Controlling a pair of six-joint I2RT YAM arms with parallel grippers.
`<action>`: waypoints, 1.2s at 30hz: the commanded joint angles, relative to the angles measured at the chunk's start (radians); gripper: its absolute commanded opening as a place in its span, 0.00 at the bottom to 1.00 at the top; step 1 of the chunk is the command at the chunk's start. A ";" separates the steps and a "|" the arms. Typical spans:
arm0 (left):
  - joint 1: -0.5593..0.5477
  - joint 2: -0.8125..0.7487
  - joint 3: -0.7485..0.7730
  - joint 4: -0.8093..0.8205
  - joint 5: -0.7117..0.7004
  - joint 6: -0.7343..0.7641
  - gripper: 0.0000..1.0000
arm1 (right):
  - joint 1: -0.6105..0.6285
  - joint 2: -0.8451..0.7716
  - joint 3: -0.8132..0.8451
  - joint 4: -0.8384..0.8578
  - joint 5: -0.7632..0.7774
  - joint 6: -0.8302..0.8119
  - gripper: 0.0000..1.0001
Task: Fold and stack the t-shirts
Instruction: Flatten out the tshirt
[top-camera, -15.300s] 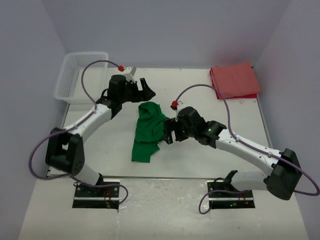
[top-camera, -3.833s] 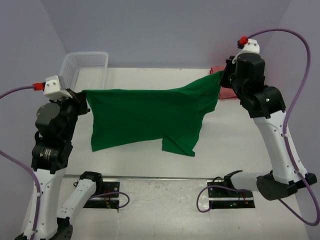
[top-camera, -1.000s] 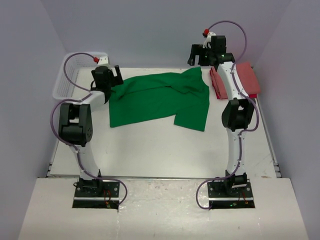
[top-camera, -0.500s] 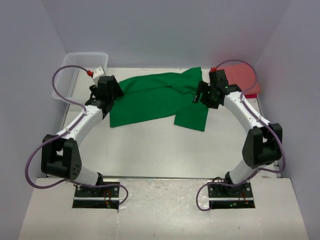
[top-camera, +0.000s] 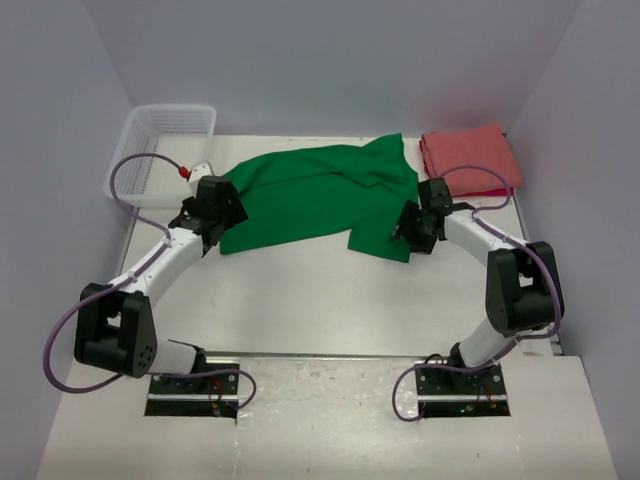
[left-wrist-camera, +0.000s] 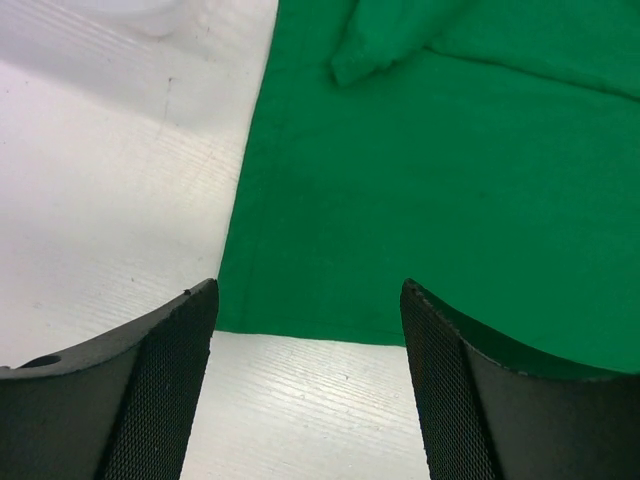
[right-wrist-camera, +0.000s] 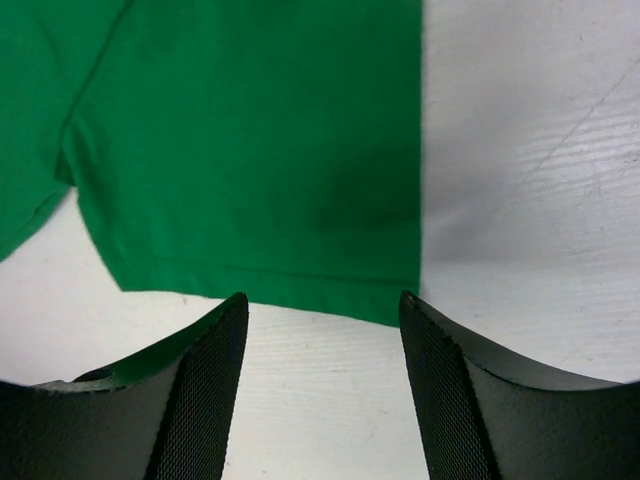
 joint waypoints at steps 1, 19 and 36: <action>-0.005 -0.068 -0.002 0.013 -0.007 0.025 0.74 | -0.019 0.030 -0.026 0.057 0.000 0.048 0.63; -0.005 -0.163 -0.018 0.003 0.031 0.015 0.75 | -0.030 0.036 -0.023 -0.062 -0.009 0.183 0.59; -0.005 -0.258 -0.042 -0.019 0.077 0.002 0.75 | -0.028 0.107 0.069 -0.164 0.012 0.231 0.54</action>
